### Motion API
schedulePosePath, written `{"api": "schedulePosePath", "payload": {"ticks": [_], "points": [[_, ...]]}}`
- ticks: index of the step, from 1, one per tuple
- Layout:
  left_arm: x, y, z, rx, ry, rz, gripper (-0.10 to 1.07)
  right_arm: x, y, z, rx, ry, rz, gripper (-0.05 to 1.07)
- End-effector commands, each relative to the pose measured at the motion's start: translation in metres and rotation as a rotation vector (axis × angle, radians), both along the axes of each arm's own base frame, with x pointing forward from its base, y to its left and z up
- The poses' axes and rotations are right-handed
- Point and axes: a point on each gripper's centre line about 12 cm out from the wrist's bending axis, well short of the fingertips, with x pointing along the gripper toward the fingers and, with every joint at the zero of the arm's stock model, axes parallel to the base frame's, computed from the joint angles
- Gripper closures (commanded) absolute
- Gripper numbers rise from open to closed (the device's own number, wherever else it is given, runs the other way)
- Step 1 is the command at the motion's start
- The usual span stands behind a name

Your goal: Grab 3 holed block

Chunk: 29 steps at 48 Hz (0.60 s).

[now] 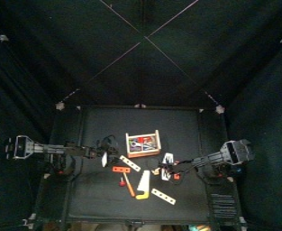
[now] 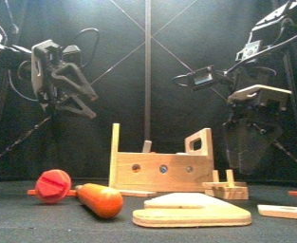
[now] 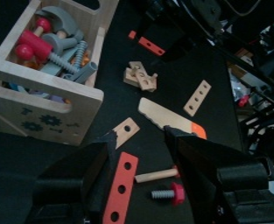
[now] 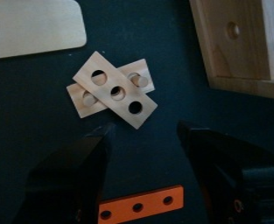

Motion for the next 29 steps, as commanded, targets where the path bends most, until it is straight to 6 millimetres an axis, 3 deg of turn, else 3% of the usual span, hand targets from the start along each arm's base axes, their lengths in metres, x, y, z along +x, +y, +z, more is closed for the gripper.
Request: {"api": "schedulePosePath", "payload": {"ticks": [1,29], "points": [[0.0018,0.0026,0.0051,0.000,-0.019,0.008,0.12,0.0095,-0.0040,0.0127,-0.003,-0.043,0.025,0.10],[0.0006,0.0050,0.0031,-0.003,-0.014,0.019,0.12,0.0187,-0.0074,0.0123,0.001,0.056,0.206,0.11]]}}
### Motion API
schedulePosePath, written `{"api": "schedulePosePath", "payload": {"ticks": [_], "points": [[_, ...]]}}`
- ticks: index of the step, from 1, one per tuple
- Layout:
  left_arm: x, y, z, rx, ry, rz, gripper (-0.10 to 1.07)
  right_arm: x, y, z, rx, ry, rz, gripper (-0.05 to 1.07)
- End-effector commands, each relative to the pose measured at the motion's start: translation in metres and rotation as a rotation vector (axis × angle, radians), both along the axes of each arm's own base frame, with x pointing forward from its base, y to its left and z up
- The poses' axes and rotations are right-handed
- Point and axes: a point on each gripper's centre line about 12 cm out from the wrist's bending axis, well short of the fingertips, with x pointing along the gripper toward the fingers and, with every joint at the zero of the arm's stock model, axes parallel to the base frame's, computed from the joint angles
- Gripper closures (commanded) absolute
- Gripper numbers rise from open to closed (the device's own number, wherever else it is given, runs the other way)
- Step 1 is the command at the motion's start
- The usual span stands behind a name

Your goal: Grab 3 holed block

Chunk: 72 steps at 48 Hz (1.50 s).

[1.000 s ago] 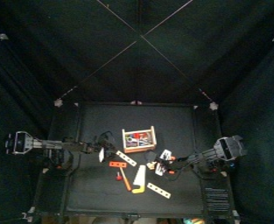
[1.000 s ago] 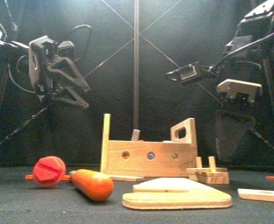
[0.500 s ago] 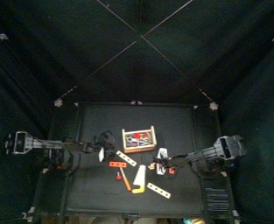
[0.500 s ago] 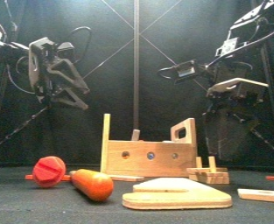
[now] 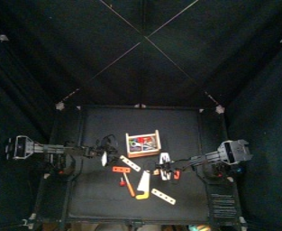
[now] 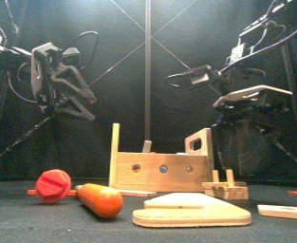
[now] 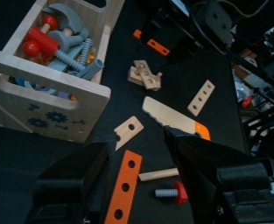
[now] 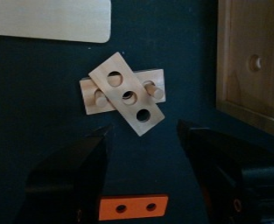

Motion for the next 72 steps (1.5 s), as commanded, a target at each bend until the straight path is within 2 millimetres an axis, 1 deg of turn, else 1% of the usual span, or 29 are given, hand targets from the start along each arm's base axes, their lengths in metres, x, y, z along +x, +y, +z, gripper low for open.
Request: {"api": "schedulePosePath", "payload": {"ticks": [1,3,13,18,32,42,50,56,65,72], "points": [[0.002,0.002,0.005,-0.001,-0.020,0.004,0.12,0.008,-0.004,0.012,0.007,-0.018,0.016,0.11],[0.002,0.002,0.005,-0.002,-0.020,0.005,0.12,0.009,-0.005,0.012,0.013,-0.010,0.024,0.11],[0.002,0.002,0.005,-0.003,-0.020,0.008,0.12,0.016,-0.006,0.001,0.027,0.034,0.065,0.11],[0.002,0.002,0.005,-0.003,-0.019,0.010,0.12,0.020,-0.005,-0.001,0.024,0.043,0.083,0.11],[0.001,0.002,0.004,-0.003,-0.017,0.010,0.12,0.019,-0.008,-0.005,0.021,0.056,0.091,0.12],[0.001,0.003,0.004,-0.004,-0.016,0.011,0.12,0.019,-0.008,-0.012,0.019,0.075,0.093,0.12],[0.000,0.003,0.003,-0.004,-0.014,0.011,0.12,0.020,-0.008,-0.012,0.019,0.077,0.093,0.12],[0.000,0.003,0.003,-0.004,-0.013,0.013,0.12,0.019,-0.008,-0.013,0.020,0.081,0.093,0.16],[0.000,0.003,0.002,-0.005,-0.010,0.016,0.12,0.018,-0.008,-0.013,0.023,0.090,0.087,0.27],[0.000,0.004,0.003,-0.003,-0.012,0.015,0.12,0.018,-0.007,-0.010,0.020,0.100,0.086,0.32]]}}
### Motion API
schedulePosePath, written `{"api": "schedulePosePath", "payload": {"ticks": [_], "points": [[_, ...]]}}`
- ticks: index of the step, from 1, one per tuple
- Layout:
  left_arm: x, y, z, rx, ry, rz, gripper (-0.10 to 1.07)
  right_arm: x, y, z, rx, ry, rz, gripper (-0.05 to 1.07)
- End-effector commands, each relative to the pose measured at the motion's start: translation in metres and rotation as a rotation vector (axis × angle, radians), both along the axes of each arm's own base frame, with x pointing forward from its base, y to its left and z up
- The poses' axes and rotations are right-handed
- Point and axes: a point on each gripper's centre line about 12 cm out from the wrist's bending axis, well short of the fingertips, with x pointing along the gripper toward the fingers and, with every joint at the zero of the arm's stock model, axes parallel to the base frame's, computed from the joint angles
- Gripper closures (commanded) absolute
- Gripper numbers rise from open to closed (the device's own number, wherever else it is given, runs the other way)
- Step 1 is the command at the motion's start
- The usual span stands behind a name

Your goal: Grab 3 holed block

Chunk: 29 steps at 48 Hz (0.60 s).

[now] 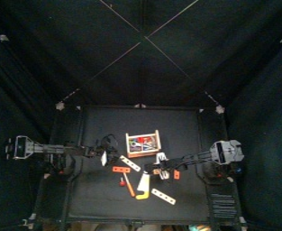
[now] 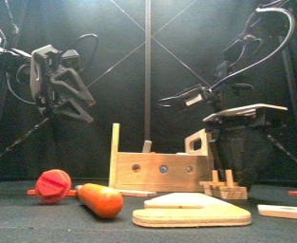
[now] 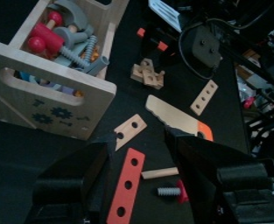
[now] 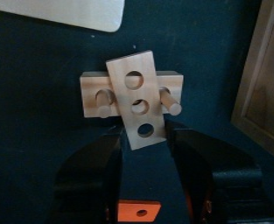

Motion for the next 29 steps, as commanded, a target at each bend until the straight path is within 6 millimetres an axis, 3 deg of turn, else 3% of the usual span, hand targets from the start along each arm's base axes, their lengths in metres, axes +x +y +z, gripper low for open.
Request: {"api": "schedulePosePath", "payload": {"ticks": [1,29], "points": [[0.003,0.001,0.006,0.003,-0.019,0.002,0.12,0.007,0.000,0.014,0.002,-0.040,-0.002,0.33],[0.002,0.001,0.004,0.002,-0.015,0.000,0.12,0.012,0.008,0.030,0.010,-0.037,-0.020,0.35]]}}
